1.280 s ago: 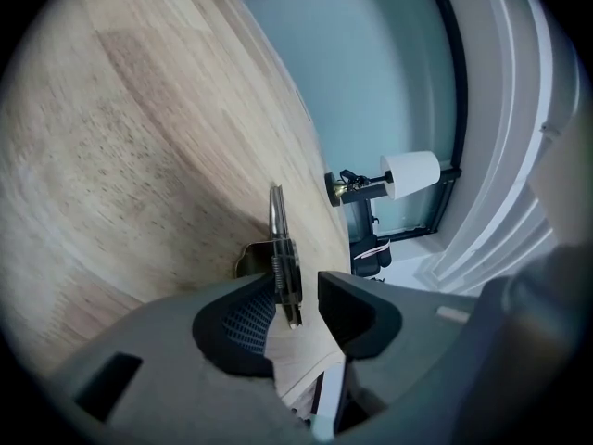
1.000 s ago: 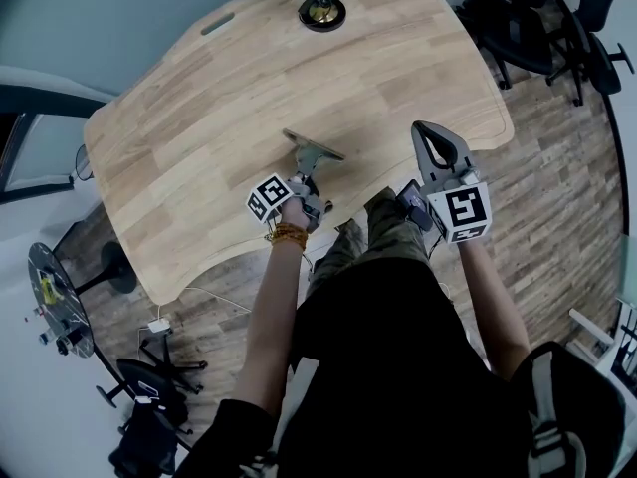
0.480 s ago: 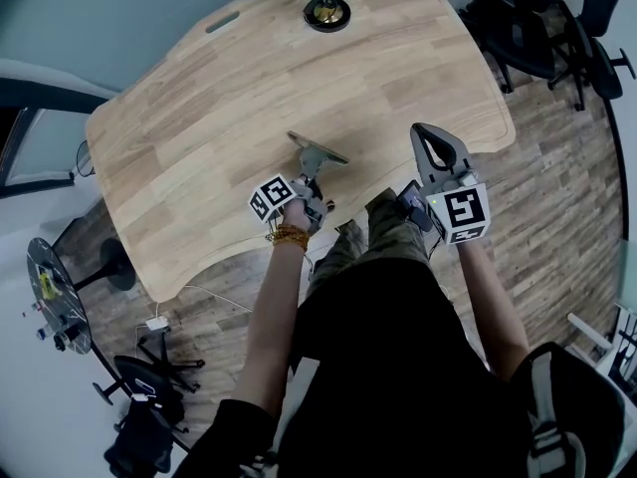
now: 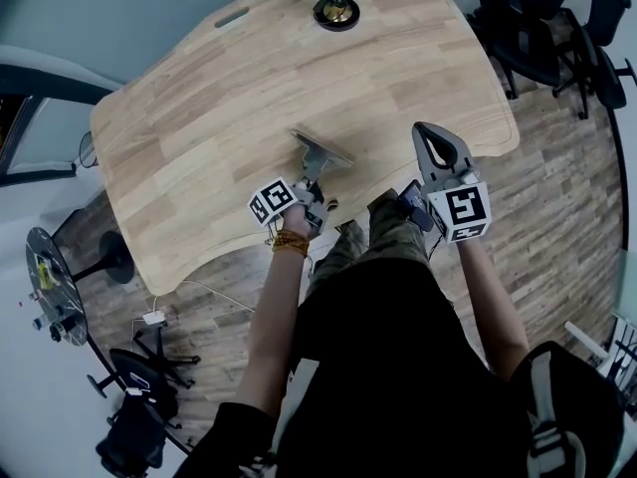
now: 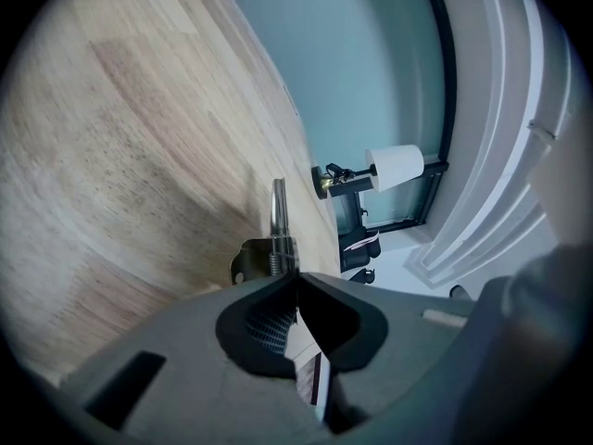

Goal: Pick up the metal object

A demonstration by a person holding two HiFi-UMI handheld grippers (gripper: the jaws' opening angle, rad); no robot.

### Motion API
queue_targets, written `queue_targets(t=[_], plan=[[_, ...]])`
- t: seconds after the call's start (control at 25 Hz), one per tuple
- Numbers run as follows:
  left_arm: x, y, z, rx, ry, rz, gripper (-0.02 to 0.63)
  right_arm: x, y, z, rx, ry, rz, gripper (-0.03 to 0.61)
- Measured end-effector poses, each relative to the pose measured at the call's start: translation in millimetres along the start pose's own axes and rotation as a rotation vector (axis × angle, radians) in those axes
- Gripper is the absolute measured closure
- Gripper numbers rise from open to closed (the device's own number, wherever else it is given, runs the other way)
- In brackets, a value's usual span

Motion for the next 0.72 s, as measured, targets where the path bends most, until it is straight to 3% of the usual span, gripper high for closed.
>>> queue_targets(t=[0.4, 0.72], plan=[[-15.9, -25.5, 36.4, 0.108, 0.076, 0.062, 0.591, -4.4, 8.0, -4.5, -0.027, -0.016, 0.014, 0.574], [-23.7, -38.5, 57.4, 0.182, 0.072, 0.112, 0.591, -6.1, 12.1, -12.7, -0.048, -0.025, 0.029, 0.574]])
Point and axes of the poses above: the fingertips, and each gripper's own axes: y forward along the fingers, z to its right, x out of its underside, the point moved 10 cm from there along -y, backward along the fingers, and after that the axes turned 14 degrees about -x, right-handed, at the moved point
